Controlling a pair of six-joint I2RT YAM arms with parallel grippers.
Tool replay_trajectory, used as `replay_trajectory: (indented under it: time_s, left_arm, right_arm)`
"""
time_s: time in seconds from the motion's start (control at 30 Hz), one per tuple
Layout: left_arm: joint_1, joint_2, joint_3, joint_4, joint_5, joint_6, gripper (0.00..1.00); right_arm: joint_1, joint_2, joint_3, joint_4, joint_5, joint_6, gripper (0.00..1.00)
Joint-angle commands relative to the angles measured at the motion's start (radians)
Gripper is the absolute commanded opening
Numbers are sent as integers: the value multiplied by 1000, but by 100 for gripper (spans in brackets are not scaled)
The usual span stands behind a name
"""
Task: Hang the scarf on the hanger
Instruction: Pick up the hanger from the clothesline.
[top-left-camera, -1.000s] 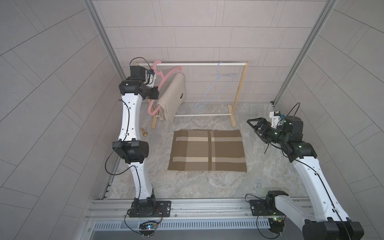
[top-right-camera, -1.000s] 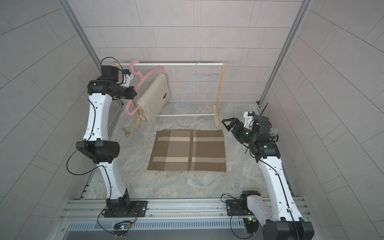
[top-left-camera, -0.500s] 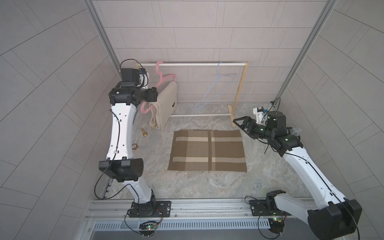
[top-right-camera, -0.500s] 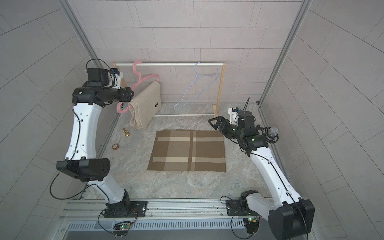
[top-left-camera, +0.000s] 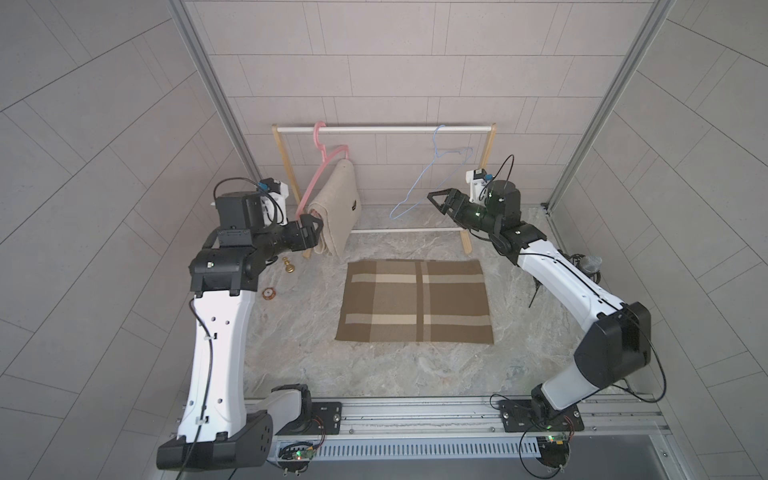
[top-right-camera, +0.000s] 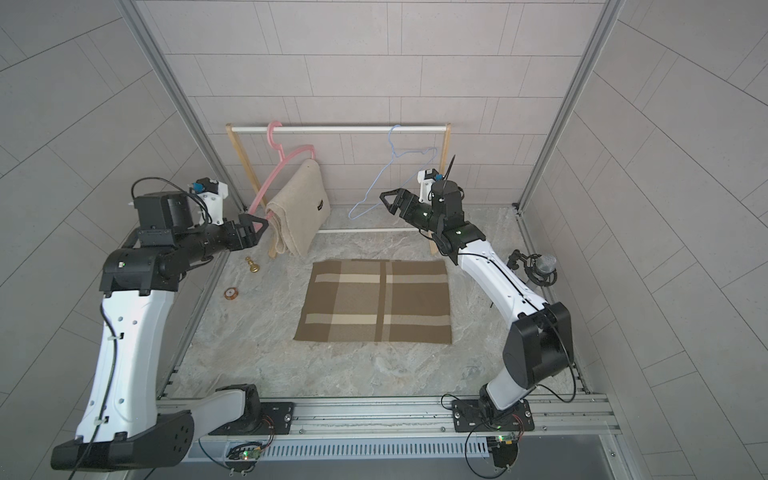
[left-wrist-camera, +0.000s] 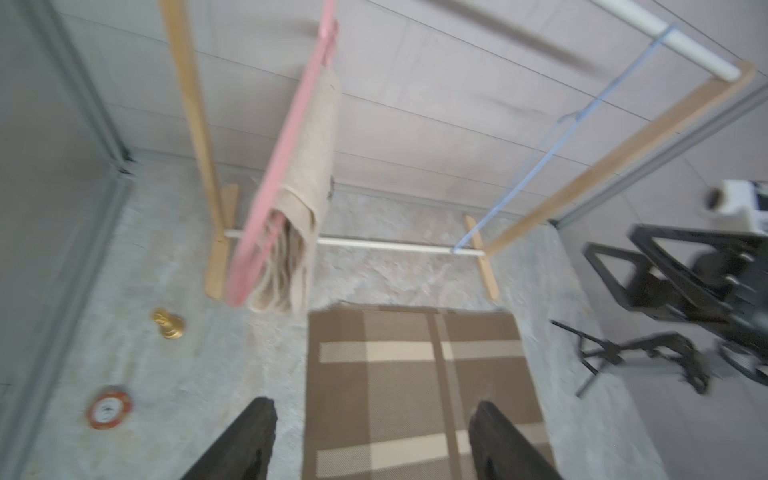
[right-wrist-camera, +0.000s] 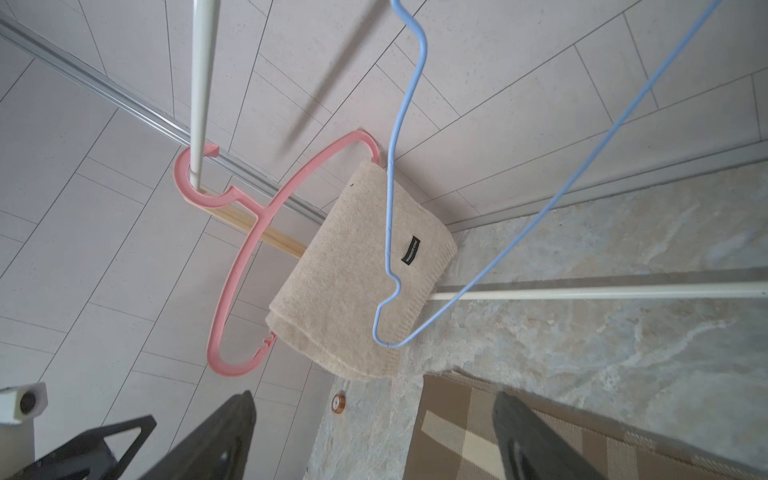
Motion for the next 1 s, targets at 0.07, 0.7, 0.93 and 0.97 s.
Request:
replay_trajectory:
  time_s: [0.07,0.7,0.93,0.97]
  left_arm:
    - [-1,-44,-155,89,259,-106,74]
    - [1,-49,-226,89,319,-125,73]
    - [-2,-43,-216,89,347,-132,73]
    - [-2,-43,-212,89,352,-135,73]
  right_arm:
    - [24,187,230,17,-1,-12,89]
    - [52,434,497,-8,-15,-171,6]
    - [71,398,501,-46,-22,-253,0]
    - [79,391,501,-58,-24,-277,0]
